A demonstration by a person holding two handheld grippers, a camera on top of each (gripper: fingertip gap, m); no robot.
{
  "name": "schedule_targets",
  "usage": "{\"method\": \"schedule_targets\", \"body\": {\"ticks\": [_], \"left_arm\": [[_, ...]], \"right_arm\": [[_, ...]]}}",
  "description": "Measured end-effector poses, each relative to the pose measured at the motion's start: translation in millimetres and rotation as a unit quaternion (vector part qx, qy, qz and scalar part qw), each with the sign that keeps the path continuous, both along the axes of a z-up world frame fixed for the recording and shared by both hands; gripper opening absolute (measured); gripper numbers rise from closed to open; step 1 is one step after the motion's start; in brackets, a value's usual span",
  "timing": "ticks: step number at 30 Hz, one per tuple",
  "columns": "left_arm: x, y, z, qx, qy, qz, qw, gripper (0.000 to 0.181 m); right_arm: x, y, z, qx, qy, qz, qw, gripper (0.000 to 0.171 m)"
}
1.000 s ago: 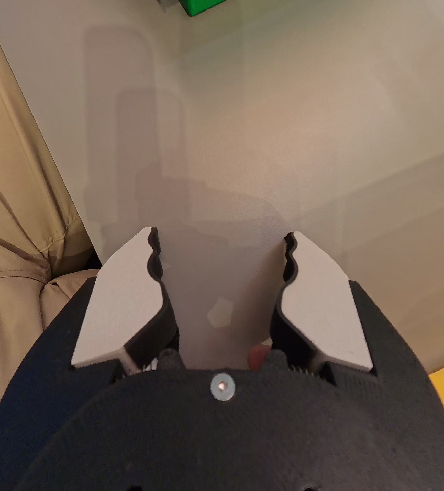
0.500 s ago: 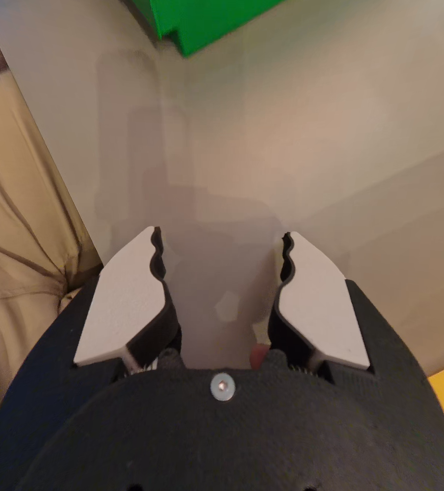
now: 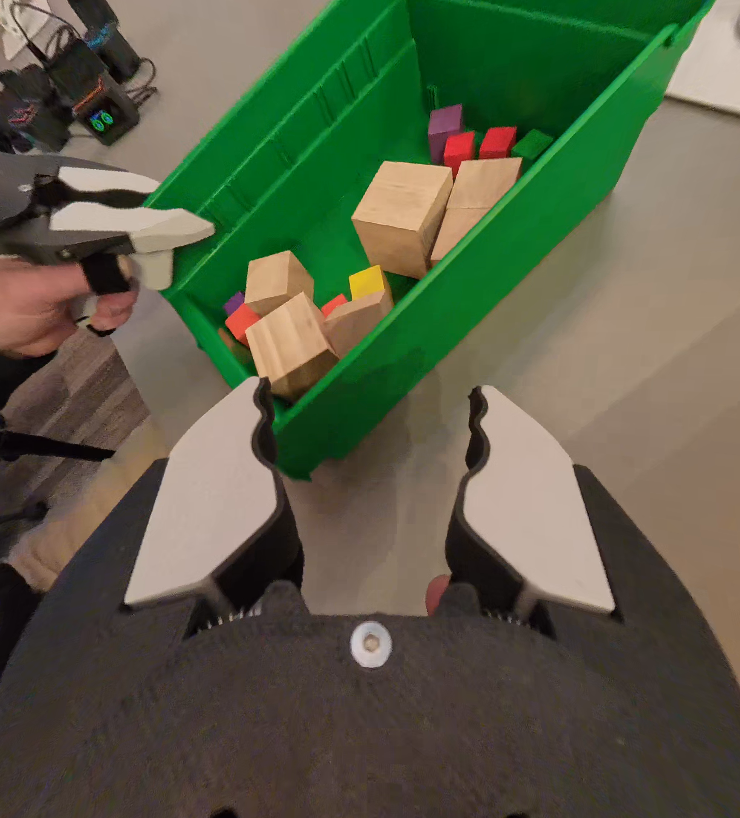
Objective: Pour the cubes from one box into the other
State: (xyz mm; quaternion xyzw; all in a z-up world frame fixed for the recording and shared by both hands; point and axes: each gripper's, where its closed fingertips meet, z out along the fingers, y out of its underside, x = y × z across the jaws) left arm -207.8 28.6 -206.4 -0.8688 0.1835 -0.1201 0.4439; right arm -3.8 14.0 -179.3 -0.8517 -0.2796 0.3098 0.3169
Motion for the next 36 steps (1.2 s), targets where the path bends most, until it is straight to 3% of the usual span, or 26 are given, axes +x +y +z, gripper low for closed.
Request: {"method": "schedule_targets", "body": {"ticks": [5, 7, 9, 13, 18, 21, 27, 30, 36], "left_arm": [[37, -20, 14, -0.048, -0.091, -0.096, 0.99, 0.043], [36, -17, 27, -0.051, -0.12, -0.104, 0.986, 0.05], [33, -7, 39, -0.043, -0.129, -0.095, 0.986, 0.054], [31, 15, 24, -0.093, -0.082, -0.085, 0.989, 0.067], [30, 49, 9, -0.131, -0.033, -0.071, 0.988, 0.042], [25, 64, 1, -0.139, 0.031, -0.068, 0.987, 0.032], [20, 85, -4, -0.147, 0.066, -0.05, 0.986, 0.016], [20, 90, 6, -0.113, 0.072, -0.028, 0.991, 0.006], [30, 87, 18, -0.099, 0.08, -0.036, 0.991, 0.006]], "right_arm": [[0, 11, -17, -0.038, -0.036, 0.004, 0.999, 0.074], [2, 14, -20, -0.048, -0.044, 0.006, 0.998, 0.063], [1, 15, -23, -0.059, -0.051, 0.017, 0.997, 0.055], [-2, 24, -20, -0.061, -0.062, 0.02, 0.996, 0.049], [-6, 37, -26, -0.093, -0.09, 0.029, 0.991, 0.049], [-11, 46, -27, -0.115, -0.098, 0.04, 0.988, 0.037], [-10, 62, -29, -0.139, -0.115, 0.045, 0.983, 0.022], [-6, 64, -30, -0.123, -0.111, 0.039, 0.985, 0.018], [4, 57, -29, -0.112, -0.081, 0.027, 0.99, 0.015]]}}
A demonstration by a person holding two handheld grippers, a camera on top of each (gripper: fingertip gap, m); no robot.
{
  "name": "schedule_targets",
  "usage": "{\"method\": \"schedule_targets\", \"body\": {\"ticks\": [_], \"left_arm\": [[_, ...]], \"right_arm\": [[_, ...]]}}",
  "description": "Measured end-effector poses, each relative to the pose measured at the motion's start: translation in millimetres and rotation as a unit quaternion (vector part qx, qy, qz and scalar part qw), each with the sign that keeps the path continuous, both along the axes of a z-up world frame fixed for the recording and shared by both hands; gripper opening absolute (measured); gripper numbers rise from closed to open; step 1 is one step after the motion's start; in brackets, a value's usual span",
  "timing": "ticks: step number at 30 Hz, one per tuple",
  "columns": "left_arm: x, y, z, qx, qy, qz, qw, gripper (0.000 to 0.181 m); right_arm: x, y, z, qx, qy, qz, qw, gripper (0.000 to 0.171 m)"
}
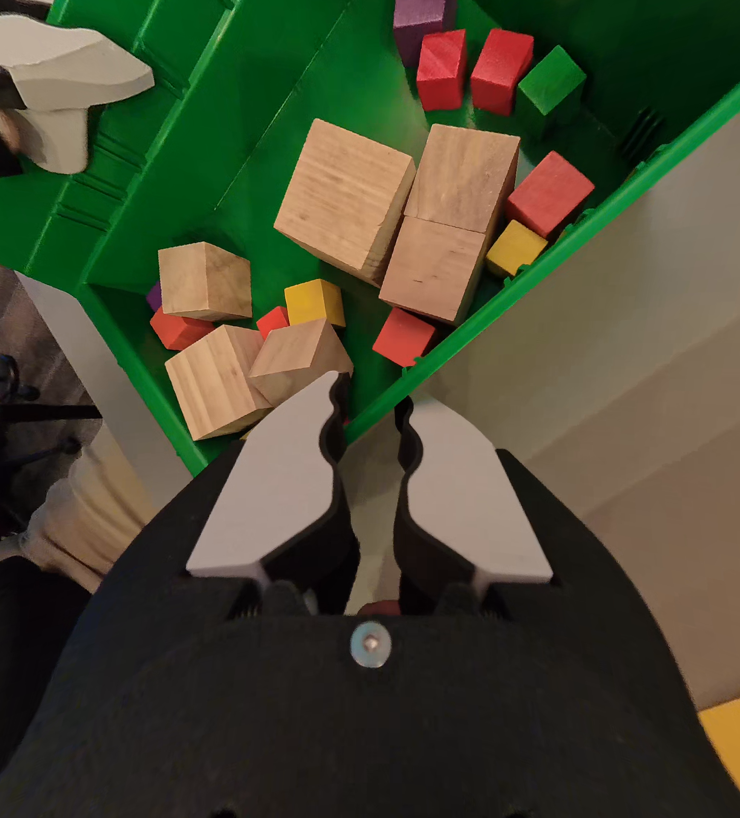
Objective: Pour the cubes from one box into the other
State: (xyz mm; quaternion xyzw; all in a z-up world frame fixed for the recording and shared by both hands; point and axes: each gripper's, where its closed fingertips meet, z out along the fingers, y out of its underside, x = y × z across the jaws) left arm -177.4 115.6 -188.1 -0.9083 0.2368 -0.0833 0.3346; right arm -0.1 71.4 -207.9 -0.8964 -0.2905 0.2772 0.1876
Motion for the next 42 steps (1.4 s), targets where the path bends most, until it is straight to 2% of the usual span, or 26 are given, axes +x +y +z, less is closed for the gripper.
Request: {"method": "schedule_targets", "body": {"ticks": [7, 12, 21, 31, 37, 42], "left_arm": [[19, 3, 26, 0.042, 0.005, -0.017, 0.999, 0.006], [39, -2, 31, 0.037, -0.019, -0.025, 0.999, 0.007], [83, 4, 70, 0.07, -0.031, -0.045, 0.996, 0.006], [158, 34, 124, 0.079, -0.041, -0.092, 0.992, 0.007], [211, 48, 162, 0.113, -0.063, -0.121, 0.984, 0.009], [256, 58, 181, 0.133, -0.066, -0.138, 0.979, 0.009]], "right_arm": [[16, -5, 12, 0.019, 0.022, -0.017, 0.999, 0.012], [36, -11, 23, 0.03, 0.013, -0.023, 0.999, 0.012], [78, -12, 63, 0.051, 0.011, -0.042, 0.998, 0.012], [147, 3, 115, 0.067, 0.011, -0.073, 0.995, 0.012], [196, 13, 145, 0.087, 0.022, -0.103, 0.991, 0.012], [237, 21, 159, 0.103, 0.014, -0.125, 0.987, 0.012]]}}
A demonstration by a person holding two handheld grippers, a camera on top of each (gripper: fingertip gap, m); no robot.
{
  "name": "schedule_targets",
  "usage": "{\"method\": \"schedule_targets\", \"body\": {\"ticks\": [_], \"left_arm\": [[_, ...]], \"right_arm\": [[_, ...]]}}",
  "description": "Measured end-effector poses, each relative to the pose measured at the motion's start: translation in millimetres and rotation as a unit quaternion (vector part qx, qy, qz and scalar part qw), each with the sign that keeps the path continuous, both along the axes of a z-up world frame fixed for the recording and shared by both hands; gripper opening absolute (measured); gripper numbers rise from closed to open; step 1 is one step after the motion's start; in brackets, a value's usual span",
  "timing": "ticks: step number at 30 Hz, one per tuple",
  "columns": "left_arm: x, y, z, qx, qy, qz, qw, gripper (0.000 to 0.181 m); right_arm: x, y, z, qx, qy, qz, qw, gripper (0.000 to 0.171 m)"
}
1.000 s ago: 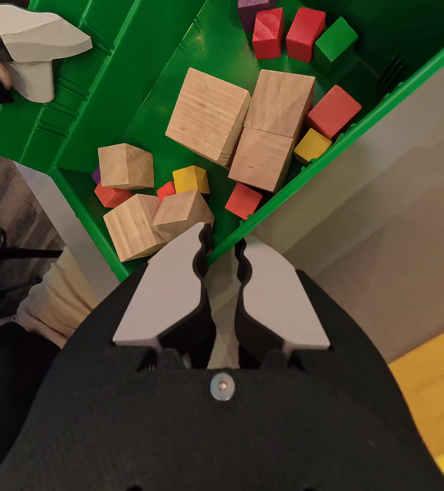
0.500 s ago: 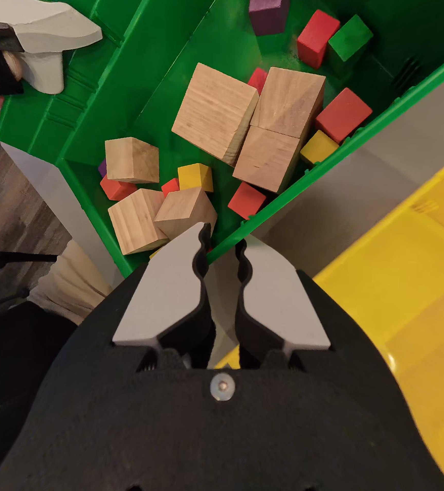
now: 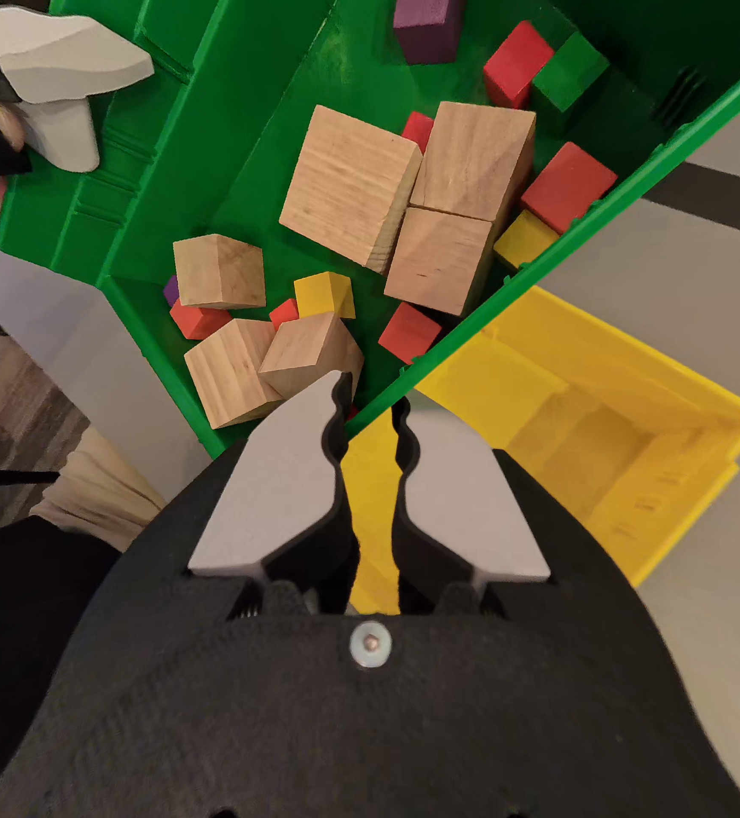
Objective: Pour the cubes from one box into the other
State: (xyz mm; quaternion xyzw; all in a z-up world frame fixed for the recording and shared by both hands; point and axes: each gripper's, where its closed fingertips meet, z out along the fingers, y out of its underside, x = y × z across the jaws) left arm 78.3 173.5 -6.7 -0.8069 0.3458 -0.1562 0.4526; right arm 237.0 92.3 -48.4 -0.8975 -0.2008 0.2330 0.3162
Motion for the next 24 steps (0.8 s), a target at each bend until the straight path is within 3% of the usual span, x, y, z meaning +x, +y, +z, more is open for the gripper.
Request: {"method": "schedule_targets", "body": {"ticks": [6, 14, 24], "left_arm": [[55, 17, 15, 0.033, -0.004, -0.007, 0.999, 0.008], [117, 36, 7, 0.056, -0.022, -0.018, 0.998, 0.008], [153, 54, -12, 0.108, -0.015, -0.018, 0.994, 0.008]], "right_arm": [[52, 16, 8, 0.023, -0.003, -0.042, 0.999, 0.011], [113, 35, -2, 0.037, -0.016, -0.096, 0.995, 0.009], [147, 57, -30, 0.058, -0.023, -0.13, 0.99, 0.006]]}}
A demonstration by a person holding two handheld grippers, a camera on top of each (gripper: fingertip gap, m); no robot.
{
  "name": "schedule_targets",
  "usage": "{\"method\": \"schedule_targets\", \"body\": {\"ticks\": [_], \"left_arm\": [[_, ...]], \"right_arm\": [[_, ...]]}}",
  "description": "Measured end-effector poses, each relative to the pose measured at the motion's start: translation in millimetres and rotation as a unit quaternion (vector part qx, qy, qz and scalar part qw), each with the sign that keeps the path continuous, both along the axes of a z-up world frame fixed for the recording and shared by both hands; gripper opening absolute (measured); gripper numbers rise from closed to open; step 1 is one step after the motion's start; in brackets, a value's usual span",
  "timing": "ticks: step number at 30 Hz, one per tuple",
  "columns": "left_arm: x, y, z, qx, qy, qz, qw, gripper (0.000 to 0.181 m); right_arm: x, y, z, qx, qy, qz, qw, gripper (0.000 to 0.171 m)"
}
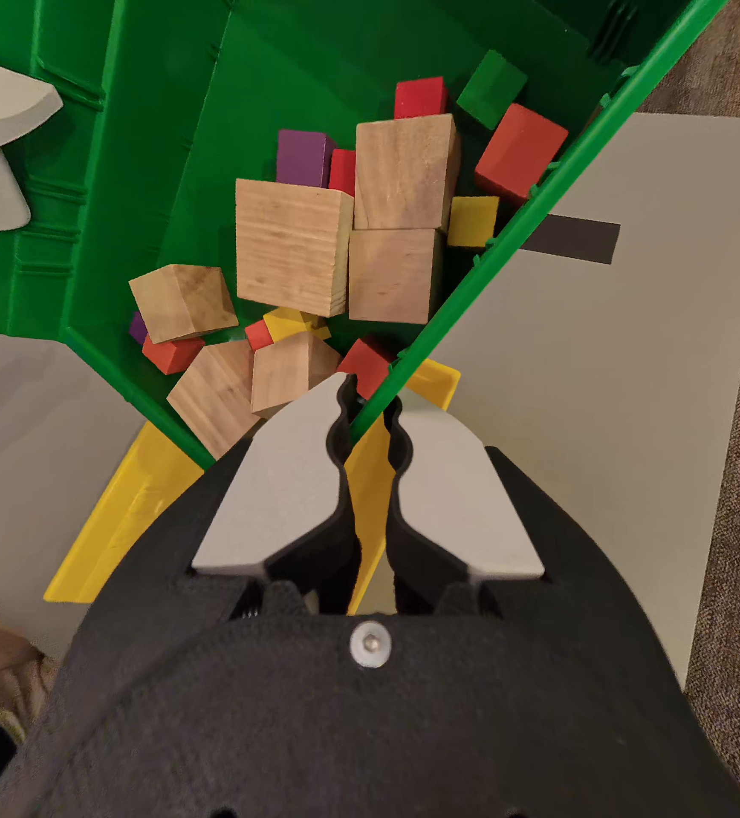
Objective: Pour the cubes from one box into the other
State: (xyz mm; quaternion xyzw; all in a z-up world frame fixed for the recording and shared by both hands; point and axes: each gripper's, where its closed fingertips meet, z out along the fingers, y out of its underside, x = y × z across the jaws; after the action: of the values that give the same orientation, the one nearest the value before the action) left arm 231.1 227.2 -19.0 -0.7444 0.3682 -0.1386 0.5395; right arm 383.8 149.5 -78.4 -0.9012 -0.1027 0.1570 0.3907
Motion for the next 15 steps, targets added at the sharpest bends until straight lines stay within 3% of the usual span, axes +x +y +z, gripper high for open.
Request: {"method": "schedule_targets", "body": {"ticks": [15], "left_arm": [[17, 3, -5, 0.119, -0.006, -0.013, 0.993, 0.009]], "right_arm": [[13, 18, -33, 0.044, -0.003, -0.025, 0.999, 0.003]]}}
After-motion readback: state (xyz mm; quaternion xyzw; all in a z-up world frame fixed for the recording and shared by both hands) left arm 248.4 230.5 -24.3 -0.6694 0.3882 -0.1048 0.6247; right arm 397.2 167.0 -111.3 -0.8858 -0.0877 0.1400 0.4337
